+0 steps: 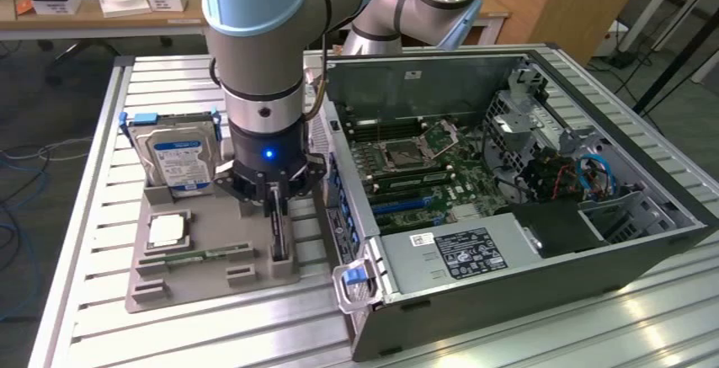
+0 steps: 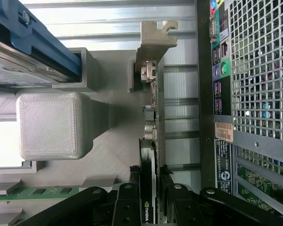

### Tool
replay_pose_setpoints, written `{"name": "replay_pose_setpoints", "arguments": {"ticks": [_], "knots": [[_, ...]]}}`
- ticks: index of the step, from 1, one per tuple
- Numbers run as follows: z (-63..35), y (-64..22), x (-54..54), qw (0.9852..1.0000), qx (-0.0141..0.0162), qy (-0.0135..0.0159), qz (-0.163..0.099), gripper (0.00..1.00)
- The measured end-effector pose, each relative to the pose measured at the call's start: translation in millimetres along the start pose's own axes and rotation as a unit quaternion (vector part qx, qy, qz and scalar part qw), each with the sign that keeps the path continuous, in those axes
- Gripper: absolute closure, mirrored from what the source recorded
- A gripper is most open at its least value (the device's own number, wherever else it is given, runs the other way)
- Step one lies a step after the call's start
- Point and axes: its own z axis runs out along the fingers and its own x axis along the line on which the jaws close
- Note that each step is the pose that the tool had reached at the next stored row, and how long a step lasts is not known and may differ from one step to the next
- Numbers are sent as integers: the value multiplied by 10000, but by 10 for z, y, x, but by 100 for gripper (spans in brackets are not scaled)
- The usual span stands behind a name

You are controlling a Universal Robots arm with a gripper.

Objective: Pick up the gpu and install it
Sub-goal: 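Pick up the gpu and move the gpu toward the slot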

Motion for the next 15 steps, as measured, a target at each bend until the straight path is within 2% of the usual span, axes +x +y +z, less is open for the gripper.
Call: {"name": "replay_pose_setpoints", "arguments": {"ticks": [2,4,15], "knots": [[0,0,0,10000,0,0,0,70],[-1,0,0,10000,1,1,0,74],[-1,0,0,10000,1,0,0,74]]}}
